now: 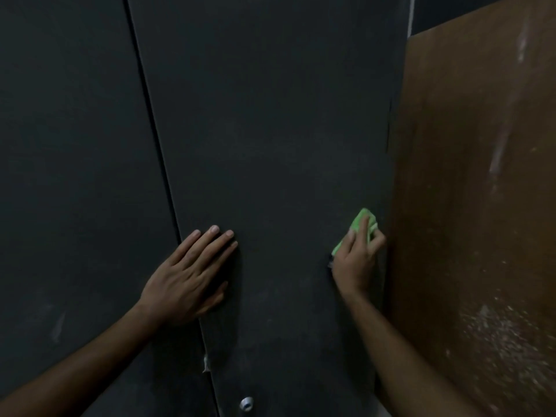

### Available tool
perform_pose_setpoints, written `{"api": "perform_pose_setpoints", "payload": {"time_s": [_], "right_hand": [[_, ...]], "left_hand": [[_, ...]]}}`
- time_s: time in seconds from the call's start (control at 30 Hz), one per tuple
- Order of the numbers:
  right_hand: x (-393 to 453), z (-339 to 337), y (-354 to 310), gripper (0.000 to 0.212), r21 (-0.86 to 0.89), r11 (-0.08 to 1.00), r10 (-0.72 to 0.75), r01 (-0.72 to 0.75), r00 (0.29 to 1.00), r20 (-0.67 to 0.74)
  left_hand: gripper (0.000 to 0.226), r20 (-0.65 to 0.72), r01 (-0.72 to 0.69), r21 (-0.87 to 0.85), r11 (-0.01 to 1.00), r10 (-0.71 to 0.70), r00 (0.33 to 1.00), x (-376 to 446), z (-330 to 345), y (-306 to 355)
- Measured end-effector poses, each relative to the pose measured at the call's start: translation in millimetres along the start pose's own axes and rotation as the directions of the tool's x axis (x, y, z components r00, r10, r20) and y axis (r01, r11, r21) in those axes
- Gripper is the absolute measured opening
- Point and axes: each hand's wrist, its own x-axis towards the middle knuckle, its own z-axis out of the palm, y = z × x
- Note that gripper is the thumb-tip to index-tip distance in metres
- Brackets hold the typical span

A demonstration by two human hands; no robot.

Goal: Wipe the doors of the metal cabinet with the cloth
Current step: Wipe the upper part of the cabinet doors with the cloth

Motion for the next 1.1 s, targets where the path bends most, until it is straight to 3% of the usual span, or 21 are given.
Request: {"api": "perform_pose_setpoints", "payload": {"time_s": [0.07,0.1,0.13,0.17,0.2,0.27,0.33,0.4,0.5,0.57,0.6,0.67,0.77,0.8,0.87,0.9,0.93,0.97,1.0,1.07,1.1], "right_hand": [[8,-5,14,0.049,0.064,0.962,0.266,-0.265,0.964,-0.010],[29,-4,11,0.046,0.135,0.897,0.430,-0.422,0.902,-0.038],[52,-2,4,0.044,0.183,0.843,0.522,-0.505,0.851,-0.054],[71,2,-8,0.044,0.195,0.839,0.528,-0.508,0.847,-0.061],[81,3,-27,0.046,0.187,0.868,0.477,-0.461,0.877,-0.056],[71,5,-61,0.048,0.161,0.972,0.189,-0.174,0.978,-0.086],[33,10,-58,0.049,0.109,0.989,-0.098,0.103,0.994,-0.053],[-7,4,-33,0.050,0.062,0.988,-0.145,0.142,0.988,0.044],[4,-9,1,0.051,-0.013,0.983,0.183,-0.182,0.983,0.037],[46,-8,-8,0.050,0.048,0.909,0.414,-0.413,0.910,-0.013],[67,-6,-22,0.050,0.098,0.892,0.445,-0.441,0.895,-0.025],[86,1,-61,0.052,0.158,0.937,0.324,-0.312,0.945,-0.053],[61,12,-125,0.054,0.156,0.980,-0.120,0.125,0.992,-0.046],[51,15,-139,0.053,0.132,0.942,-0.311,0.309,0.950,-0.010],[52,16,-163,0.050,0.051,0.741,-0.671,0.669,0.741,0.031],[66,16,-172,0.048,0.005,0.622,-0.783,0.783,0.621,0.039],[80,15,-180,0.047,-0.031,0.560,-0.827,0.828,0.561,0.032],[95,15,-186,0.046,-0.053,0.575,-0.817,0.816,0.576,0.001],[108,14,-189,0.046,-0.055,0.665,-0.747,0.745,0.663,-0.051],[131,13,-197,0.047,0.039,0.914,-0.391,0.403,0.904,-0.174],[137,13,-203,0.049,0.078,0.974,-0.192,0.212,0.958,-0.212]], "left_hand": [[0.075,0.017,-0.003,0.007,1.000,0.003,1.000,-1,0,0],[0.076,0.023,-0.002,0.011,1.000,0.002,1.000,-1,0,1],[0.077,0.023,-0.001,0.015,1.000,0.000,1.000,0,0,1],[0.077,0.020,-0.001,0.017,1.000,0.000,1.000,0,1,0],[0.077,0.017,-0.002,0.013,1.000,0.002,1.000,0,1,0],[0.076,0.012,-0.002,-0.001,1.000,0.002,1.000,-1,2,1],[0.075,0.013,0.000,0.000,1.000,0.000,1.000,-1,1,1],[0.075,0.016,0.000,-0.001,1.000,0.000,1.000,-1,1,0],[0.074,0.029,-0.005,0.009,1.000,0.004,1.000,0,-1,0],[0.075,0.038,-0.003,0.009,1.000,0.003,0.999,0,-1,0],[0.076,0.044,-0.004,0.014,1.000,0.004,0.999,0,-1,0],[0.077,0.054,-0.010,0.012,1.000,0.009,0.998,-1,-1,-1],[0.076,0.052,-0.014,0.007,1.000,0.014,0.999,0,-2,-1],[0.076,0.052,-0.015,0.006,1.000,0.015,0.999,0,-2,-1],[0.077,0.059,-0.017,-0.004,1.000,0.018,0.998,-1,-2,-2],[0.077,0.064,-0.020,-0.004,1.000,0.021,0.998,-1,-2,-2],[0.077,0.068,-0.025,0.001,1.000,0.025,0.997,-1,-2,-3],[0.076,0.074,-0.030,0.003,1.000,0.030,0.997,-1,-2,-3],[0.076,0.083,-0.033,0.003,0.999,0.032,0.996,-2,-2,-3],[0.075,0.096,-0.036,0.011,0.999,0.035,0.995,-1,-5,-3],[0.075,0.097,-0.037,0.018,0.999,0.036,0.995,-1,-6,-3]]}}
